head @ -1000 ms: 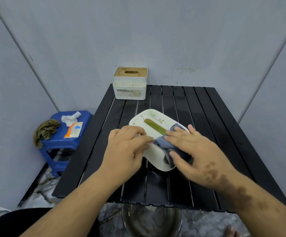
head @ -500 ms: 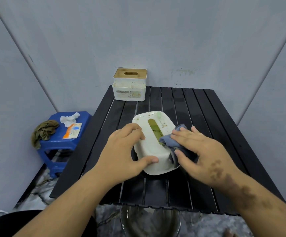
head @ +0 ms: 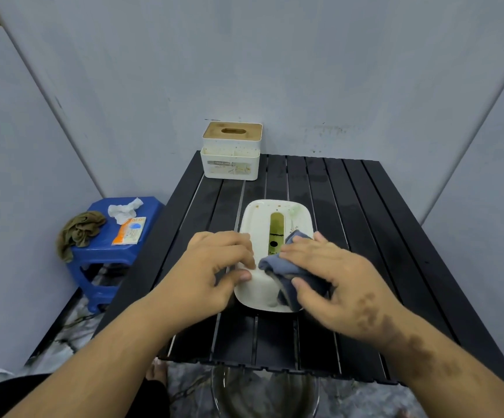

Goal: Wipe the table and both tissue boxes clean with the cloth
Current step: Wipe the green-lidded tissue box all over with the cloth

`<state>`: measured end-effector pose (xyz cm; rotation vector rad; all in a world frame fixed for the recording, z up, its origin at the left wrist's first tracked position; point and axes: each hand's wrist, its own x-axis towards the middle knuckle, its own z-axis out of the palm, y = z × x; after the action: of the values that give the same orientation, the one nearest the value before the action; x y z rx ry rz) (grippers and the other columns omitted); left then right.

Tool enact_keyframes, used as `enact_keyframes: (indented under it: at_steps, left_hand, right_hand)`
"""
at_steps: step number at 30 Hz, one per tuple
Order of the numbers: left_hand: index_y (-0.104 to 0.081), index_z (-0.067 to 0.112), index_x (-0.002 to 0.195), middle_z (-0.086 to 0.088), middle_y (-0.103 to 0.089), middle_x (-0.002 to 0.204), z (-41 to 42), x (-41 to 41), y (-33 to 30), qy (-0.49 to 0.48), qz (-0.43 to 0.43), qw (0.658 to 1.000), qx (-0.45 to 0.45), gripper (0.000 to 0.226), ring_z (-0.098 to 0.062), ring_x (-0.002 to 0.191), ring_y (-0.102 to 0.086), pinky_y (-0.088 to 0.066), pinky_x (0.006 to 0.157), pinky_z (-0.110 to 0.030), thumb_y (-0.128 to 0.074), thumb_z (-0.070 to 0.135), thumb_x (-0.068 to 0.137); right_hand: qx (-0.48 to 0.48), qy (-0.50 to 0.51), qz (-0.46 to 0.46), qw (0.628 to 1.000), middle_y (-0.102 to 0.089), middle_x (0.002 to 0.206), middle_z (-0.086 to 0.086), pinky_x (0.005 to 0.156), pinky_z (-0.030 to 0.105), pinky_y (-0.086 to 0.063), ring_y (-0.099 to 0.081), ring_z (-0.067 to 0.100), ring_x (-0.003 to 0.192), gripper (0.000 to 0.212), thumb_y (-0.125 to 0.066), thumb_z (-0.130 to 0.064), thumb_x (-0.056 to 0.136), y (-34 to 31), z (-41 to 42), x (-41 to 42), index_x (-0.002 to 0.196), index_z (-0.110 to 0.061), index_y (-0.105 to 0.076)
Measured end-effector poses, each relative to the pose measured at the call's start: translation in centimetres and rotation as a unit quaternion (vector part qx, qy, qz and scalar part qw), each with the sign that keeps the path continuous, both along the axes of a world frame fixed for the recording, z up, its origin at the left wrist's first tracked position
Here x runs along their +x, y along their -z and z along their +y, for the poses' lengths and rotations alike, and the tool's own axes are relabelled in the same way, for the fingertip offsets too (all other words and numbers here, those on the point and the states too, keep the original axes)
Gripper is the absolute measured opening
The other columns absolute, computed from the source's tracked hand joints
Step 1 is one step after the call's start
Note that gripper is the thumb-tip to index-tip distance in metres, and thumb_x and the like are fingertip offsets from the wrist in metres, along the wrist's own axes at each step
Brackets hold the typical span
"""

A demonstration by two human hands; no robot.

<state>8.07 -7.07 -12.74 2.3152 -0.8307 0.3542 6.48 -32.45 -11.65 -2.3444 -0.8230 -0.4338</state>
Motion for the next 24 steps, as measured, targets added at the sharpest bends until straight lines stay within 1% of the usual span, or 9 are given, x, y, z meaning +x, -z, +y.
enact_keyframes:
  at_steps: [4, 7, 9, 12, 15, 17, 19, 21, 24]
  left_hand:
    - [-0.069, 0.029, 0.091, 0.017, -0.069, 0.109, 0.5, 0.4, -0.2, 0.0, 0.006, 1.0, 0.006, 0.016, -0.003, 0.127, -0.059, -0.046, 0.104, -0.046, -0.069, 0.015, 0.084]
    - [-0.069, 0.023, 0.089, 0.015, -0.07, 0.11, 1.2, 0.7, -0.3, -0.004, -0.005, 1.0, 0.004, 0.018, 0.005, 0.131, -0.053, -0.046, 0.106, -0.039, -0.064, 0.006, 0.083]
    - [-0.066, 0.025, 0.092, 0.016, -0.067, 0.116, 1.6, 0.7, -0.5, -0.011, -0.008, 1.0, 0.01, 0.02, 0.012, 0.132, -0.047, -0.043, 0.109, -0.033, -0.063, 0.007, 0.083]
    - [-0.062, 0.025, 0.093, 0.018, -0.066, 0.118, 1.4, 0.4, -0.6, -0.019, 0.002, 1.0, 0.025, 0.008, 0.003, 0.129, -0.053, -0.043, 0.108, -0.038, -0.065, 0.021, 0.087]
    - [-0.058, 0.024, 0.087, 0.016, -0.064, 0.114, 0.9, 0.2, -0.8, -0.021, 0.011, 1.0, -0.004, 0.019, -0.009, 0.12, -0.06, -0.049, 0.101, -0.039, -0.067, 0.041, 0.086]
    - [-0.058, 0.024, 0.086, 0.014, -0.066, 0.113, 1.0, 0.4, -0.7, -0.022, 0.028, 0.999, -0.02, 0.023, -0.008, 0.122, -0.06, -0.05, 0.102, -0.033, -0.067, 0.044, 0.083]
    - [-0.059, 0.027, 0.086, 0.017, -0.067, 0.114, 1.1, 0.6, -0.6, -0.026, 0.051, 0.998, -0.032, 0.02, -0.003, 0.127, -0.057, -0.046, 0.106, -0.026, -0.074, 0.04, 0.083]
    - [-0.059, 0.029, 0.085, 0.02, -0.066, 0.114, 1.0, 0.8, -0.3, -0.029, 0.065, 0.996, -0.046, 0.023, 0.0, 0.129, -0.055, -0.042, 0.107, -0.019, -0.082, 0.026, 0.082]
    - [-0.061, 0.024, 0.084, 0.021, -0.066, 0.114, 1.1, 0.9, 0.1, -0.026, 0.076, 0.994, -0.075, 0.027, 0.003, 0.13, -0.054, -0.04, 0.106, -0.013, -0.085, 0.014, 0.079]
  right_hand:
    - [0.041, 0.045, 0.015, 0.998, -0.062, 0.129, -0.011, 0.115, 0.04, -0.032, -0.045, 0.0, 0.132, 0.046, -0.051, -0.027, 0.082, 0.0, -0.3, 0.8, 0.126, -0.021, -0.064]
    - [0.017, -0.02, 0.005, 1.0, -0.062, 0.129, -0.013, 0.116, 0.034, -0.031, -0.046, 0.001, 0.131, 0.044, -0.058, -0.025, 0.08, 0.2, 0.8, -0.2, 0.124, -0.02, -0.066]
    - [0.028, -0.014, 0.025, 0.999, -0.061, 0.13, -0.014, 0.118, 0.036, -0.028, -0.045, 0.0, 0.131, 0.046, -0.057, -0.029, 0.081, 0.1, 0.4, 0.4, 0.125, -0.021, -0.065]
    - [0.039, 0.045, 0.02, 0.998, -0.061, 0.131, -0.011, 0.117, 0.043, -0.029, -0.045, 0.002, 0.132, 0.047, -0.052, -0.032, 0.083, -0.1, 0.2, 0.9, 0.127, -0.022, -0.063]
    - [0.004, -0.02, 0.001, 1.0, -0.06, 0.132, -0.011, 0.118, 0.035, -0.027, -0.044, 0.003, 0.133, 0.045, -0.057, -0.028, 0.082, 0.1, 1.3, -0.2, 0.126, -0.02, -0.064]
    - [0.002, -0.027, 0.023, 0.999, -0.06, 0.13, -0.015, 0.119, 0.033, -0.023, -0.044, 0.0, 0.132, 0.046, -0.059, -0.03, 0.08, 0.0, 0.6, 0.4, 0.126, -0.022, -0.064]
    - [0.028, 0.028, 0.036, 0.999, -0.061, 0.13, -0.017, 0.121, 0.034, -0.019, -0.045, 0.001, 0.132, 0.047, -0.053, -0.034, 0.081, -0.4, -0.4, 1.4, 0.126, -0.026, -0.063]
    - [0.021, 0.053, 0.018, 0.998, -0.061, 0.13, -0.015, 0.12, 0.035, -0.02, -0.047, 0.005, 0.132, 0.046, -0.052, -0.034, 0.082, -0.5, 0.1, 1.1, 0.126, -0.026, -0.063]
    - [-0.007, -0.017, -0.004, 1.0, -0.061, 0.131, -0.012, 0.119, 0.033, -0.023, -0.046, 0.005, 0.132, 0.045, -0.06, -0.031, 0.08, 0.4, 1.8, -0.7, 0.124, -0.023, -0.065]
